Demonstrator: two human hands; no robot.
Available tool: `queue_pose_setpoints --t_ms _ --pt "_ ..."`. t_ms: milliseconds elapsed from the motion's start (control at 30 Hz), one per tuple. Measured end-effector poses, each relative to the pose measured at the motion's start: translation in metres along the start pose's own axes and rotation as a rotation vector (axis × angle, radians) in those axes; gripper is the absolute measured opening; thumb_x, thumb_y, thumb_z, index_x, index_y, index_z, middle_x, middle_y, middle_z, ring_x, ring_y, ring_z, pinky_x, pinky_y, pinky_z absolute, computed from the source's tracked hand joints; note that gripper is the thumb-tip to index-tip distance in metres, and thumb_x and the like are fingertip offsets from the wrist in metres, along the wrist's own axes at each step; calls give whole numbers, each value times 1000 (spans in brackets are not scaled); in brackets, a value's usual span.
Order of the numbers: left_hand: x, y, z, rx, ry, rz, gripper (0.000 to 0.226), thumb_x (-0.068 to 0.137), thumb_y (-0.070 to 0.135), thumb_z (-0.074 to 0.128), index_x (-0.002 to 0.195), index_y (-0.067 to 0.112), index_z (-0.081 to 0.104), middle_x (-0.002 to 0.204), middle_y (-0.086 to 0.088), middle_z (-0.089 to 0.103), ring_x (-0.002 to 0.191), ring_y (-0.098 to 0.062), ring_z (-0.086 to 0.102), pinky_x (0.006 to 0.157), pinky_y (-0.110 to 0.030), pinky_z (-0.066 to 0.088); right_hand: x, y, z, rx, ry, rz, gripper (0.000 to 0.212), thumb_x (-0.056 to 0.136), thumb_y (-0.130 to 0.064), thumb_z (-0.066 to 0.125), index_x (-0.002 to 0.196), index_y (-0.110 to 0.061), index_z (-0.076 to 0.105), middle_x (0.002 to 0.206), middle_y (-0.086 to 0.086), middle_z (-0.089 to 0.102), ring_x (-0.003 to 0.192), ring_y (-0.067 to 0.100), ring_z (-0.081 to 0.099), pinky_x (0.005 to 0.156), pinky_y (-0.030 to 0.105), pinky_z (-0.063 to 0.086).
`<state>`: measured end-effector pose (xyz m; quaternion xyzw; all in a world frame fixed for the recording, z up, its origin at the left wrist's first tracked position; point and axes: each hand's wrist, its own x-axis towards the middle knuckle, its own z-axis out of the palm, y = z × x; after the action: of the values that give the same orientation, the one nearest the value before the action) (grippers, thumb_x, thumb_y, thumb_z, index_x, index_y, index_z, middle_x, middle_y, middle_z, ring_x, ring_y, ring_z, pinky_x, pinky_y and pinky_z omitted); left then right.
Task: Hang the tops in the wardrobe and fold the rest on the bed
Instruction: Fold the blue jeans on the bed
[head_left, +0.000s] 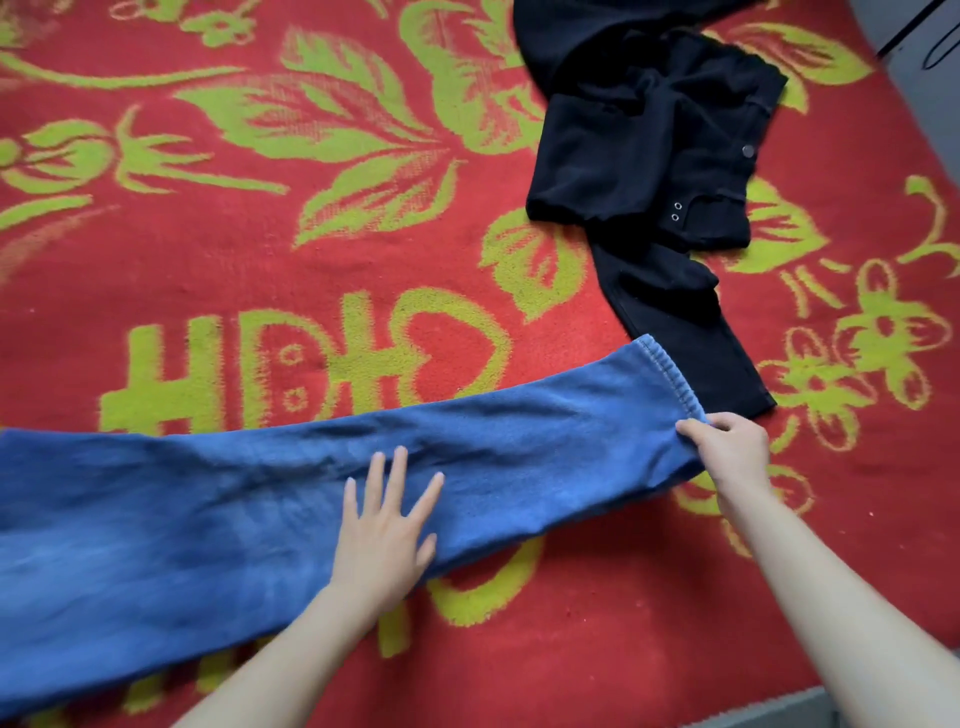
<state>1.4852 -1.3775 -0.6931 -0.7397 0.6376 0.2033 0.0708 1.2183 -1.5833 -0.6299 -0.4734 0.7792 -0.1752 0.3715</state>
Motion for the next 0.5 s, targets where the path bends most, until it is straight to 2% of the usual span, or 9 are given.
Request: queue_pose_setpoints --t_ms 100,133,167,233,267,333,367,433,500 --pt "-25 18 24 -106 -110 -2 69 62 52 51 127 28 47 131 -18 55 122 -36 39 71 -56 54 -53 -30 19 -89 -3 -209 10 75 -5 66 77 -10 57 80 8 59 79 23 52 72 32 37" --pt "-30 21 26 -166 -154 -31 70 67 54 39 131 27 47 137 -15 50 126 -37 39 77 -55 53 -75 -41 26 -121 -60 -267 13 74 -6 67 78 -12 55 85 9 60 81 23 53 73 32 36" --pt "-36 24 18 -215 -187 -69 78 68 56 26 139 26 42 147 -9 37 134 -34 33 92 -55 47 -98 -50 36 -146 -116 -319 15 74 -8 67 79 -14 54 88 8 60 82 24 54 73 33 36" --pt "-34 17 33 -504 -277 -206 87 69 63 10 147 29 25 153 7 14 144 -20 12 115 -41 20 -140 -61 60 -139 -194 -427 14 74 -11 67 80 -14 55 96 8 63 90 26 58 77 35 36" --pt "-33 12 31 -831 -325 -323 81 77 68 20 146 26 29 152 8 19 143 -17 17 115 -36 18 -159 -63 76 -124 -219 -479 13 73 -16 64 82 -11 57 103 10 63 98 26 59 79 33 35" --pt "-29 2 12 -1533 -273 -623 63 88 61 44 136 21 46 143 1 43 127 -16 46 108 -36 33 -188 -62 107 -157 -384 -527 35 71 -35 50 89 -7 60 121 13 58 118 24 53 89 27 33" --pt "-32 -7 2 -1759 -173 -765 53 92 59 37 129 24 50 131 0 54 115 -17 53 102 -37 36 -196 -58 123 -229 -508 -529 45 73 -43 44 95 -7 60 129 13 53 123 24 48 95 27 32" --pt "-36 -26 -13 -2045 -63 -911 47 93 60 26 121 31 49 114 -1 60 103 -22 54 94 -44 36 -205 -42 150 -460 -745 -573 42 87 -41 44 110 -8 57 131 10 50 125 25 43 101 32 30" --pt "-40 -39 -25 -2060 -69 -936 40 94 55 35 124 31 45 113 -2 60 105 -24 54 95 -47 35 -205 -27 160 -647 -888 -625 33 96 -29 42 119 -10 55 127 7 51 123 26 42 99 38 32"
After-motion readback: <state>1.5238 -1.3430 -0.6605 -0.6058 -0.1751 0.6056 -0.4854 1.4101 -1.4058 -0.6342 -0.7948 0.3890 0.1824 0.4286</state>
